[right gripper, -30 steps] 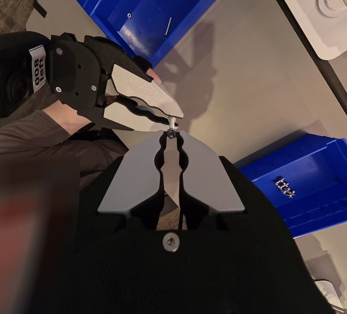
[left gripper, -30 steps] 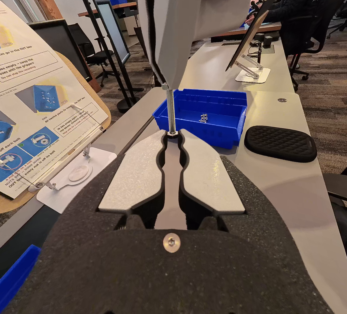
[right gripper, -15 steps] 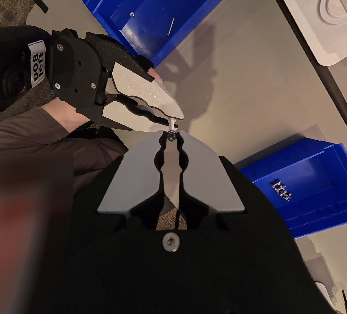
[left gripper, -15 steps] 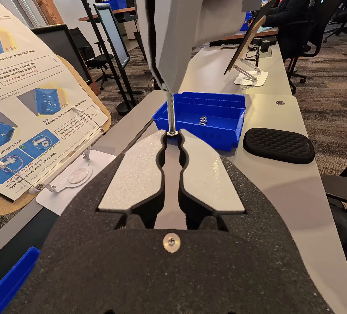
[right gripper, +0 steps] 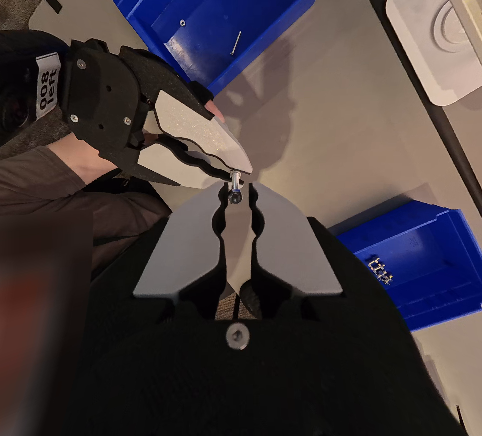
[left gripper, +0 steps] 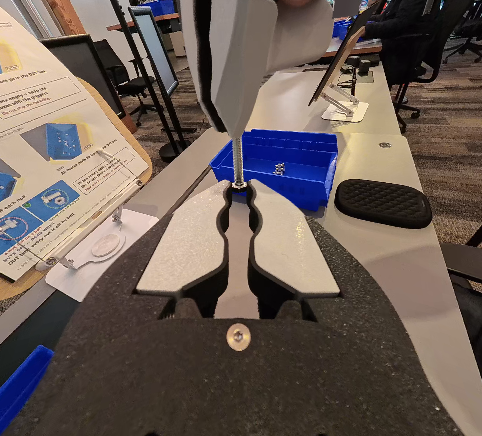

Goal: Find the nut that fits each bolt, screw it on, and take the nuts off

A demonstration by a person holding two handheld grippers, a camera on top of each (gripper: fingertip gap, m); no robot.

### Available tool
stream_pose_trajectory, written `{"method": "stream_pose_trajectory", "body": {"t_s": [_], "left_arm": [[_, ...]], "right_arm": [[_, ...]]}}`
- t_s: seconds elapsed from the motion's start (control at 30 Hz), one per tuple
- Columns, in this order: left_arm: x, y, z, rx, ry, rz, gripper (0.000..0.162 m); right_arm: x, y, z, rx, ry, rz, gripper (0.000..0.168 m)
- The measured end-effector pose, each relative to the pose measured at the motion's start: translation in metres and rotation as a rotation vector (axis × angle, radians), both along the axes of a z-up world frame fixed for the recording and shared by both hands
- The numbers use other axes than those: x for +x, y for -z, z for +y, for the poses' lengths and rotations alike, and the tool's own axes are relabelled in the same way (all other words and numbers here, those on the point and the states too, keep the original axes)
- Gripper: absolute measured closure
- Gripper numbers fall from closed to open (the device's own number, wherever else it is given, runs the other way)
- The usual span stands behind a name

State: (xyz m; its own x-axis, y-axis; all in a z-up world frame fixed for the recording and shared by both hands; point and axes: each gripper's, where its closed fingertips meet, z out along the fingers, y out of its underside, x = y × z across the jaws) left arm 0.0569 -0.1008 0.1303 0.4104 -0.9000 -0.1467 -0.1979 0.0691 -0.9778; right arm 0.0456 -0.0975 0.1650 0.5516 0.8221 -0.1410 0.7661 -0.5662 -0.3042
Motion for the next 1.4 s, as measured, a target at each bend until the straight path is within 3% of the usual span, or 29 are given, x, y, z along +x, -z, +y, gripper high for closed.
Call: {"method": "stream_pose_trajectory", "body": {"t_s": [0.43, 0.63, 0.77, 0.9, 1.1, 1.4], "left_arm": [[0.001, 0.000, -0.001, -0.006, 0.014, -0.004, 0.152], [0.002, -0.001, -0.006, -0.025, 0.055, -0.021, 0.152], [0.002, -0.004, -0.013, -0.051, 0.106, -0.048, 0.152], [0.007, -0.008, -0.021, -0.098, 0.188, -0.106, 0.152], [0.026, -0.011, -0.039, -0.120, 0.345, -0.178, 0.152], [0.059, 0.003, -0.047, -0.050, 0.416, -0.177, 0.152]], "right_arm": [[-0.004, -0.003, 0.008, 0.060, -0.028, 0.019, 0.151], [-0.010, -0.020, 0.016, 0.170, -0.089, 0.100, 0.151], [-0.011, -0.051, 0.022, 0.341, -0.157, 0.376, 0.151], [0.007, -0.073, 0.012, 0.539, -0.228, 0.724, 0.132], [0.042, -0.052, -0.023, 0.622, -0.354, 1.078, 0.111], [0.080, -0.025, -0.041, 0.623, -0.475, 1.315, 0.123]]}}
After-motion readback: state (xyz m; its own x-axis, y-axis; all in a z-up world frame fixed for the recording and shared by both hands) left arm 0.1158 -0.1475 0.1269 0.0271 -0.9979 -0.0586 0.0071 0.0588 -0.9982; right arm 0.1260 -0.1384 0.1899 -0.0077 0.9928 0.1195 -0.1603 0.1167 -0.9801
